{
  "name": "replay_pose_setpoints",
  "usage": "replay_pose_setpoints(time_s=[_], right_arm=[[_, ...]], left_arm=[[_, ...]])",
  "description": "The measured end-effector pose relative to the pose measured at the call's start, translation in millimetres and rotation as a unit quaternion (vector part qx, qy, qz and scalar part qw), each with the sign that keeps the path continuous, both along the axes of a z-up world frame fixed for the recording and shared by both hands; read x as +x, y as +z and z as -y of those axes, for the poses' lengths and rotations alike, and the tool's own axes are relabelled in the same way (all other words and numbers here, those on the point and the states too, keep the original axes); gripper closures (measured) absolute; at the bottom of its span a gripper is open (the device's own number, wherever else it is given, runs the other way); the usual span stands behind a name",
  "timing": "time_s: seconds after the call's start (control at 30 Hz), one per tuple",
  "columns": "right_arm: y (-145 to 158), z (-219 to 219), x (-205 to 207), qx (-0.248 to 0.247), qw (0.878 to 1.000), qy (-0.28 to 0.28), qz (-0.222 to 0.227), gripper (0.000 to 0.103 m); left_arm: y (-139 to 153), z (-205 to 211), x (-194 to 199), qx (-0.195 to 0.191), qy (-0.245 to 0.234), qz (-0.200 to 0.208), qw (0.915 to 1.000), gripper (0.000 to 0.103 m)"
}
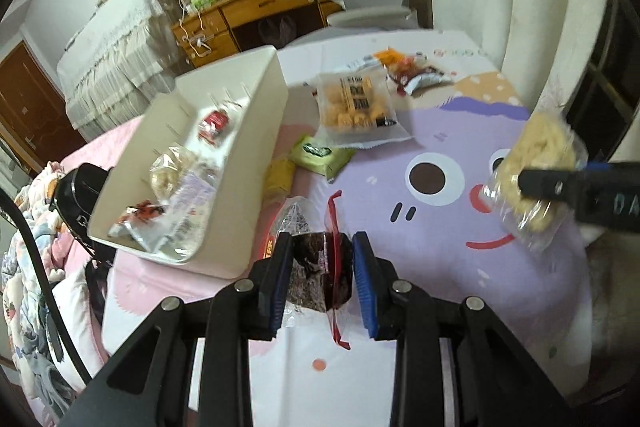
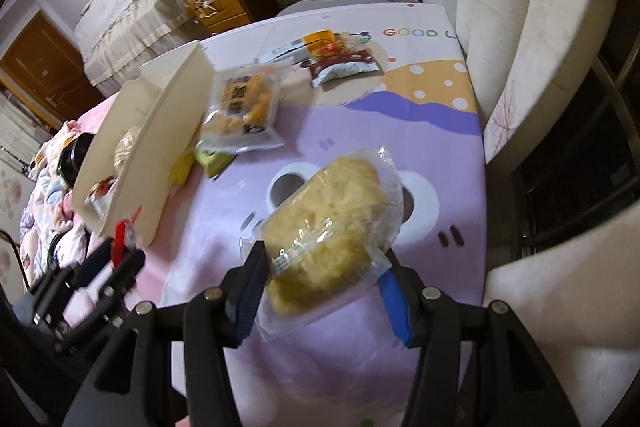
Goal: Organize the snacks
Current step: 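Carry the yellow cake and dark candy into the white tray and release both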
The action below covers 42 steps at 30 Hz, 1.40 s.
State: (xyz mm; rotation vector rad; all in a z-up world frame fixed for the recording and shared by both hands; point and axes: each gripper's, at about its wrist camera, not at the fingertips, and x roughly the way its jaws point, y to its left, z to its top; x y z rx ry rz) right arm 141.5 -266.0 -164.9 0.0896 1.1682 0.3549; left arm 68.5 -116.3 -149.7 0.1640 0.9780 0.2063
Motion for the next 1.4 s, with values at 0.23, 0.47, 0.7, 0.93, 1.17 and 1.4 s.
replay_pose_setpoints(time_s=[0.23, 0.47, 0.7, 0.93, 1.17, 1.4], right_arm=[[13.9, -7.9, -29.7, 0.014, 0.999, 0.026, 0.015, 0.049], [32.0, -31.5, -40.2, 0.024, 0.997, 0.055, 0.045, 0.049], [53.4, -66.8, -47.2, 0.018, 0.992, 0.096, 0.077, 0.049], [65.0, -110.0, -51.0, 0.022, 0.992, 0.084, 0.091, 0.049], [72.6, -167.8, -53.7, 0.023, 0.992, 0.056, 0.109, 0.049], [74.9, -222.5, -50.7, 0.032, 0.992, 0.020, 0.117, 0.049]], left_arm=[[46.8, -24.6, -15.5, -0.003, 0.014, 0.036, 0.9993, 0.075], [72.9, -51.9, -18.7, -0.054, 0.009, 0.037, 0.9979, 0.075], [78.3, -96.4, -19.5, -0.142, 0.013, 0.008, 0.9898, 0.075], [98.1, -148.3, -15.3, -0.161, -0.032, 0.017, 0.9863, 0.075], [116.9, -208.5, -4.3, -0.180, -0.087, 0.029, 0.9793, 0.075], [130.1, -272.7, 10.2, -0.195, -0.116, 0.047, 0.9729, 0.083]])
